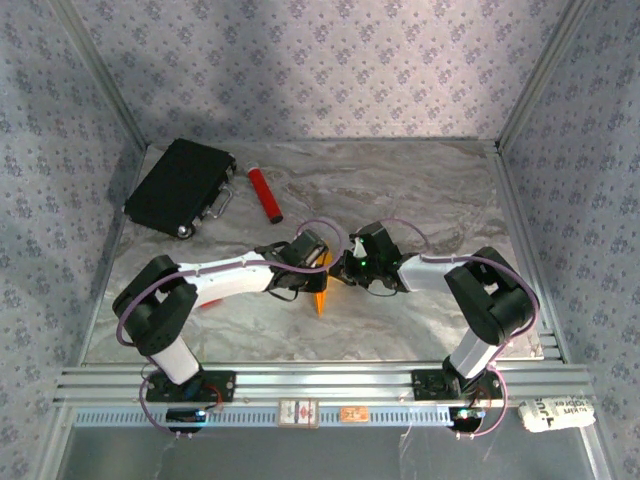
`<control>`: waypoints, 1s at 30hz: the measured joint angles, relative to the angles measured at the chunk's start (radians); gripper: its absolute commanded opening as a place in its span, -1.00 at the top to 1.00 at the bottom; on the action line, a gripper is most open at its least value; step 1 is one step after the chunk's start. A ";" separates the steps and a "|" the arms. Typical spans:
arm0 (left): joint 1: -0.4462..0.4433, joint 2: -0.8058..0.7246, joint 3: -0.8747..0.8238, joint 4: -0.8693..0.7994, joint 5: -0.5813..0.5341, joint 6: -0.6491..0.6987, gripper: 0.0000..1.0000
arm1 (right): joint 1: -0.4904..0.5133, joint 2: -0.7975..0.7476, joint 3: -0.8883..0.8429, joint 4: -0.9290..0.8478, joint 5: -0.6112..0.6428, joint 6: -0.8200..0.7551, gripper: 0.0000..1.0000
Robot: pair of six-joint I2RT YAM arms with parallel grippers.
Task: Fold a paper plane with a square sheet of paper (pick it up from the middle)
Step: Move a paper plane to the center of the table.
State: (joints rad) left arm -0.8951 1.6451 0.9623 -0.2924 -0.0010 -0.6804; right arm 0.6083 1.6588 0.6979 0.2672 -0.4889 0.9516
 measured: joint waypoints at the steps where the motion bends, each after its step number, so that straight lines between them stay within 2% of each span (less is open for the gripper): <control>1: -0.001 0.000 0.000 -0.001 -0.003 0.000 0.43 | 0.000 0.000 0.000 0.000 0.000 0.000 0.83; 16: -0.002 0.000 0.000 -0.003 -0.016 -0.017 0.26 | 0.000 0.000 -0.014 0.003 0.003 0.003 0.85; 30: -0.002 -0.012 -0.004 0.008 -0.016 -0.019 0.17 | 0.000 0.000 -0.021 0.014 0.004 0.010 0.86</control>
State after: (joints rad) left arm -0.8970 1.6333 0.9585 -0.2848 -0.0166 -0.6994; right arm 0.6083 1.6592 0.6773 0.2813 -0.4850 0.9619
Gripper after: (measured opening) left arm 0.413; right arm 0.073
